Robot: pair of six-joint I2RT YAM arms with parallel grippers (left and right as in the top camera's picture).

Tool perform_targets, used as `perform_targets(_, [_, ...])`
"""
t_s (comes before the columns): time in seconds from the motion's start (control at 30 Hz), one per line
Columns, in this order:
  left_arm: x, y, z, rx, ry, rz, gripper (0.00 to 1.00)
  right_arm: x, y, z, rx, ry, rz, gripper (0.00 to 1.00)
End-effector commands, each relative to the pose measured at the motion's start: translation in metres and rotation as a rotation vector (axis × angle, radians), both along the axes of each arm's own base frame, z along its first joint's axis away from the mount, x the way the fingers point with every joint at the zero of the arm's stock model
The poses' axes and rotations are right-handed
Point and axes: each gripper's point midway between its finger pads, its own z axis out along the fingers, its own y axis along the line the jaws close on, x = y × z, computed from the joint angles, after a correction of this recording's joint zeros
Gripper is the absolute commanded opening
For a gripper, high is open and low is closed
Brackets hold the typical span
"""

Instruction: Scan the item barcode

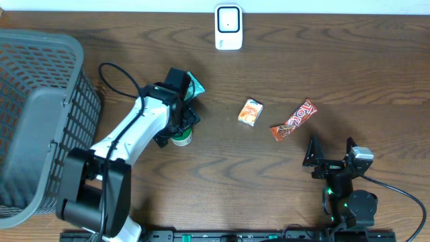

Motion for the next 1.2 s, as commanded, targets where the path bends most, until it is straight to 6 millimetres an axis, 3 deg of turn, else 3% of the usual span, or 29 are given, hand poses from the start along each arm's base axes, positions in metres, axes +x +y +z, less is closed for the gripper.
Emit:
perform_targets(0.0, [-0.001,-0.002,-0.004,-0.008,0.02,0.008,0.88,0.0,0.002,-0.001,0.009,0.001,0.006,0.99])
perform_targets(0.4, [-0.007,-0.008,-0.019,-0.035,0.07,0.005,0.88,0.0,0.002,-0.001,0.009,0.001,0.006,0.99])
perform_targets(0.57, [-0.006,-0.014,-0.022,-0.057,0.068,-0.004,0.62,0.0,0.002,-0.001,0.009,0.001,0.006,0.99])
perform_targets(0.67, [-0.004,-0.017,-0.022,-0.06,0.051,-0.036,0.56,0.0,0.002,-0.001,0.009,0.001,0.006,0.99])
perform_targets(1.17, [0.045,-0.054,-0.006,-0.112,-0.196,-0.276,0.58,0.0,0.002,-0.001,0.009,0.001,0.006,0.99])
